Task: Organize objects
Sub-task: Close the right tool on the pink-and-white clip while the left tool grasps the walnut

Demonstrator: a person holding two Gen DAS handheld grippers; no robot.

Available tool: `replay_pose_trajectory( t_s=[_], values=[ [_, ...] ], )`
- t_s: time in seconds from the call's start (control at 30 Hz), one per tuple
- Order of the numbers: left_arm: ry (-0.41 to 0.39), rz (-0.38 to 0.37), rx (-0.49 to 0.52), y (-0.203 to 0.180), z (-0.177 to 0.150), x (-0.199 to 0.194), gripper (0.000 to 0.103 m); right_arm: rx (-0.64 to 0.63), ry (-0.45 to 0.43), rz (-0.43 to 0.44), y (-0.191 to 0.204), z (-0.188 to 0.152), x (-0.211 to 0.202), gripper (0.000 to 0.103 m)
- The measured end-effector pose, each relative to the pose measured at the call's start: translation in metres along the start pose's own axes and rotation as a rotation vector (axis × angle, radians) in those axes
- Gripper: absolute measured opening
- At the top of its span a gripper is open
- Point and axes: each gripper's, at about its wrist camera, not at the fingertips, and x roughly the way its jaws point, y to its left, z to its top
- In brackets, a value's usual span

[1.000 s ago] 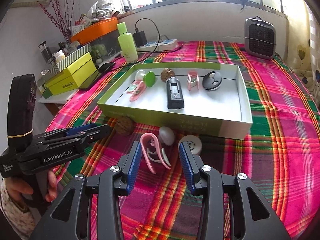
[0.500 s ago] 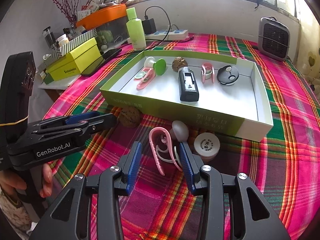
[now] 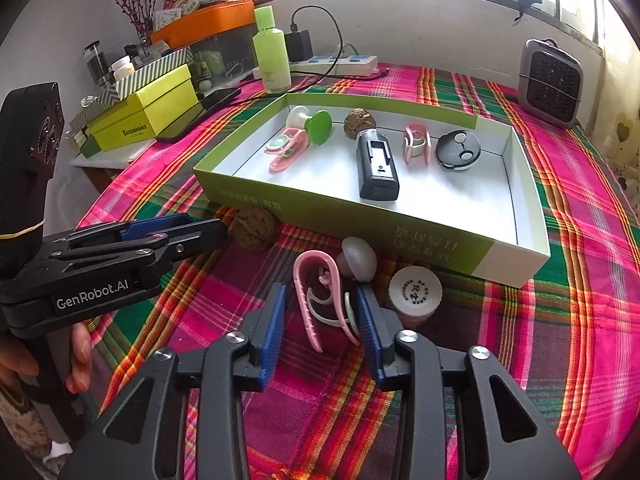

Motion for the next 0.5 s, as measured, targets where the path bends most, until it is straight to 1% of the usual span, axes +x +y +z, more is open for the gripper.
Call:
replay_pose_trajectory(
  t_s=[0.07,0.17,0.5],
  values=[
    [0.001,-0.007,-0.001,0.000,0.000,0.001,0.046,0.001,0.000,-0.003,-0.001,0.000,0.000,0.028],
    [0.003,-0.011,0.002,-0.002,0.001,0.000,0.045,-0.002,-0.002,-0.005,0.000,-0.001,-0.001,0.026],
    [0.002,-0.025,0.024,-0.012,0.001,-0.001,0.046,0.011,-0.015,-0.013,-0.003,-0.005,-0.007,0.026]
  ],
)
